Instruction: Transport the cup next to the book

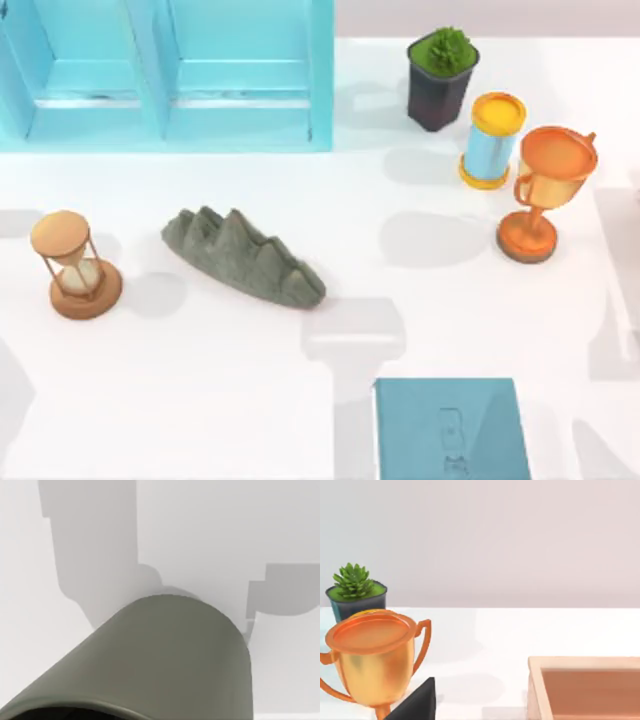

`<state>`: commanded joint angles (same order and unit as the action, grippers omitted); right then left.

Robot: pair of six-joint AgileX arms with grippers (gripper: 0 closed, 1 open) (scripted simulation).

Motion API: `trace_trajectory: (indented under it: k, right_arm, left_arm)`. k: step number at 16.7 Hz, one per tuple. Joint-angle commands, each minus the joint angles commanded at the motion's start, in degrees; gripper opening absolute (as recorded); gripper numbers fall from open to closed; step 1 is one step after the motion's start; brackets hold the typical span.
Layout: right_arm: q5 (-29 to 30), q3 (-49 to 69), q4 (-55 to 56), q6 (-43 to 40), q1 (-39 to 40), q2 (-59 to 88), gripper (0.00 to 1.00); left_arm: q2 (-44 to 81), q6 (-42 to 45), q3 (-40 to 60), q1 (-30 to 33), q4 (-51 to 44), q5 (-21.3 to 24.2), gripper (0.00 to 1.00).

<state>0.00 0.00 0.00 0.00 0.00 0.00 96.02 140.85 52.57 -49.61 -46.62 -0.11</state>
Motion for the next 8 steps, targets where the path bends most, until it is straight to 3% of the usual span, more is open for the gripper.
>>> trace_trajectory:
  k: [1, 8]
  right_arm:
    - [0.0, 0.0, 0.0, 0.0, 0.0, 0.0, 1.00]
    - [0.0, 0.0, 0.0, 0.0, 0.0, 0.0, 1.00]
  left_arm:
    - [0.0, 0.0, 0.0, 0.0, 0.0, 0.0, 1.00]
    - [0.0, 0.0, 0.0, 0.0, 0.0, 0.0, 0.47]
